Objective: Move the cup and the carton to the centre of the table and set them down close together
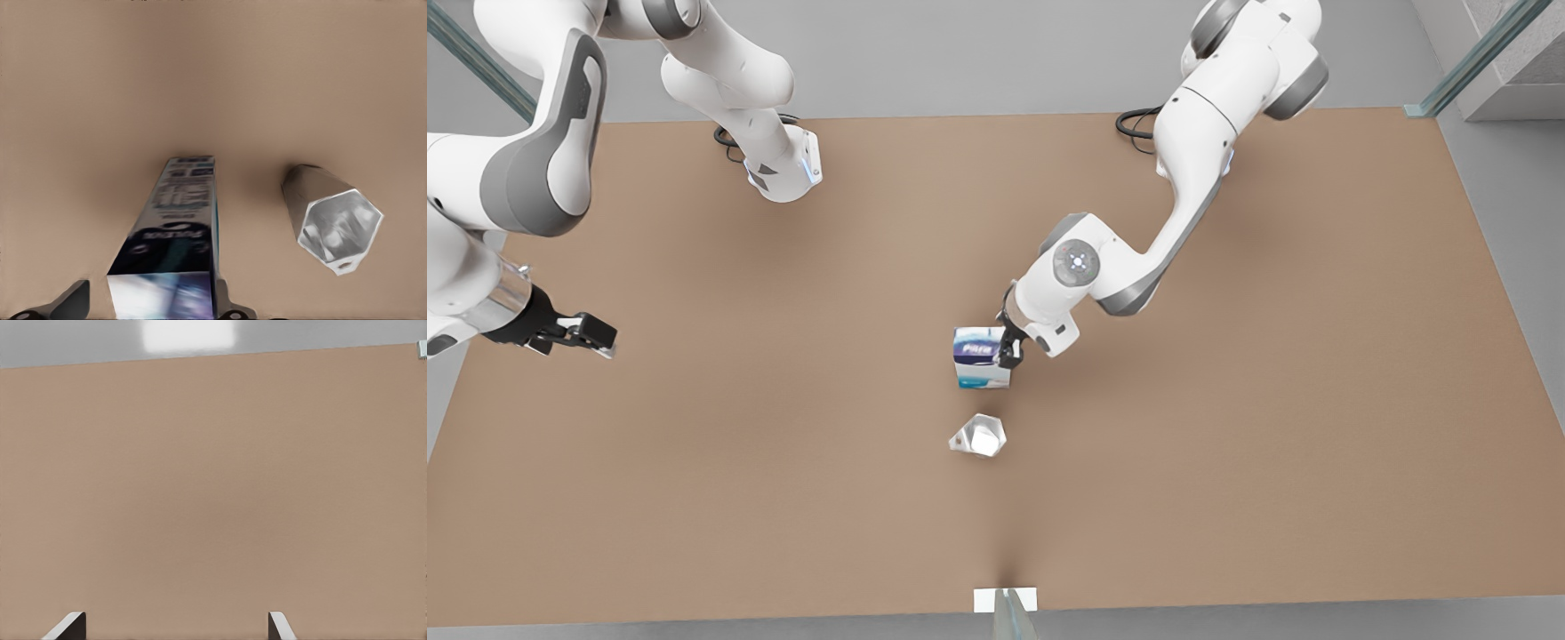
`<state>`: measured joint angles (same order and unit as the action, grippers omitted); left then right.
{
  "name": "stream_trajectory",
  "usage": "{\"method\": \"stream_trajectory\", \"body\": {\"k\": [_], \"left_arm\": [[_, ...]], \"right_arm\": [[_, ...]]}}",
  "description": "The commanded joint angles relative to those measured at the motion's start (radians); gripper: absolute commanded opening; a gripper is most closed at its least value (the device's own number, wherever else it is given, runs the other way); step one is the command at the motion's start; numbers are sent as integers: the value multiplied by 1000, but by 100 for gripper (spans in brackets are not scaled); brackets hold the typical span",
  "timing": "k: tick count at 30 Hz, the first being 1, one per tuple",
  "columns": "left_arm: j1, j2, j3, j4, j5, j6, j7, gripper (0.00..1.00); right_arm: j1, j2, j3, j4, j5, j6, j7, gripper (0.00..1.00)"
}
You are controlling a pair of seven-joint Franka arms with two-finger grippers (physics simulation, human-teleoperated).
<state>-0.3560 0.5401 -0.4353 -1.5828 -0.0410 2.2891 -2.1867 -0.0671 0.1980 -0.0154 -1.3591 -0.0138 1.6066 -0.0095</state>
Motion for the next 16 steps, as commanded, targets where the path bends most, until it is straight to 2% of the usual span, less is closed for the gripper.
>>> {"method": "stream_trajectory", "body": {"k": [1,4,6,9,10,12,14,16], "left_arm": [[0,-8,0,15,-19,-22,-8,100],[6,-11,6,239,-11,-307,37,100],[12,-42,205,244,0,-421,700,100],[12,-126,546,244,-2,-649,1941,100],[25,-176,552,242,1,-706,2053,100],[218,-243,382,234,113,-724,2113,100],[287,-256,376,230,136,-674,2300,100],[287,-258,376,201,138,-623,2297,100]], "right_arm": [[1,0,0,0,0,1,2,100],[3,1,0,-2,-2,0,0,100],[1,1,0,-2,-2,-2,2,100],[1,1,0,-2,-2,-2,2,100],[1,1,0,-2,-2,-2,2,100],[0,1,0,0,0,0,2,100],[0,0,0,0,0,0,2,100],[0,0,0,0,0,0,2,100]]}}
